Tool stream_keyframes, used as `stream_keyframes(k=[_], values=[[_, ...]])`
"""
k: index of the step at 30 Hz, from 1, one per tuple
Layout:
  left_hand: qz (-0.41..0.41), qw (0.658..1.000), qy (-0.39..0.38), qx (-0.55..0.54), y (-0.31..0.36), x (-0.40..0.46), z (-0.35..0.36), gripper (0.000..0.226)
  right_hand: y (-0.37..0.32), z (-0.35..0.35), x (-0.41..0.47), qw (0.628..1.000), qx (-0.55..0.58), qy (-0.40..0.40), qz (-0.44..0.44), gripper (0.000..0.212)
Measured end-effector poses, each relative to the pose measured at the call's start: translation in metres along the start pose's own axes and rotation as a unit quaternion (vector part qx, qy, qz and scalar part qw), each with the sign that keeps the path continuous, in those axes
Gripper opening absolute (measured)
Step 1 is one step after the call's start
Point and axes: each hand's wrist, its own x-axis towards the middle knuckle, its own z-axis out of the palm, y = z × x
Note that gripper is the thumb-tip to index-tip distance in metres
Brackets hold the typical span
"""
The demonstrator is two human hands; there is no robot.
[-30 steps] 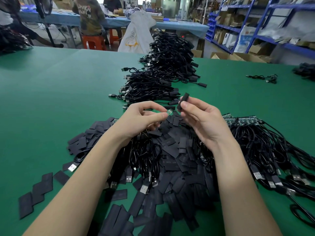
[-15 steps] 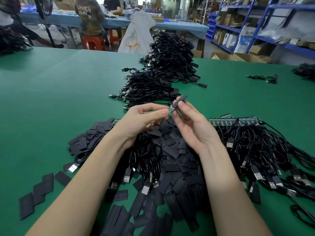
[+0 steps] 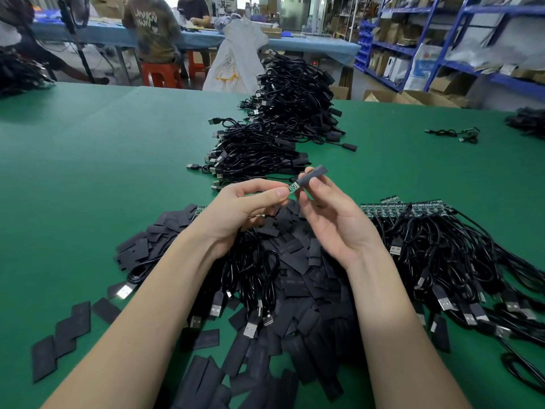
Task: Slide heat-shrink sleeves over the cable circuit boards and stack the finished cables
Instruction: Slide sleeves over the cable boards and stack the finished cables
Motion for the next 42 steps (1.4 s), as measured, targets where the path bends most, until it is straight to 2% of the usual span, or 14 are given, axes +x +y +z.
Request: stream_keyframes(k=[9,16,22,25,42], values=[[0.01,1.0,-0.013,-0.002,-0.001,0.001,-0.005,0.023,-0.004,0.001,-0.004,0.995,-0.101,0.0,-0.023,0.016],[0.012,0.999,-0.028,0.04,0.001,0.0,-0.008,0.012,-0.009,-0.003,-0.007,0.988,-0.148,-0.044,-0.002,0.02],[0.048,0.992,-0.035,0.109,0.007,0.0,-0.016,0.023,-0.007,-0.002,-0.005,0.993,-0.115,0.009,-0.013,0.016],[0.075,0.988,-0.023,0.132,0.008,0.0,-0.02,0.015,-0.007,-0.002,-0.005,0.994,-0.101,0.028,-0.011,0.015],[0.153,0.969,0.018,0.195,0.002,0.003,-0.011,0.01,0.0,-0.005,-0.001,0.992,-0.123,0.016,-0.003,0.015]])
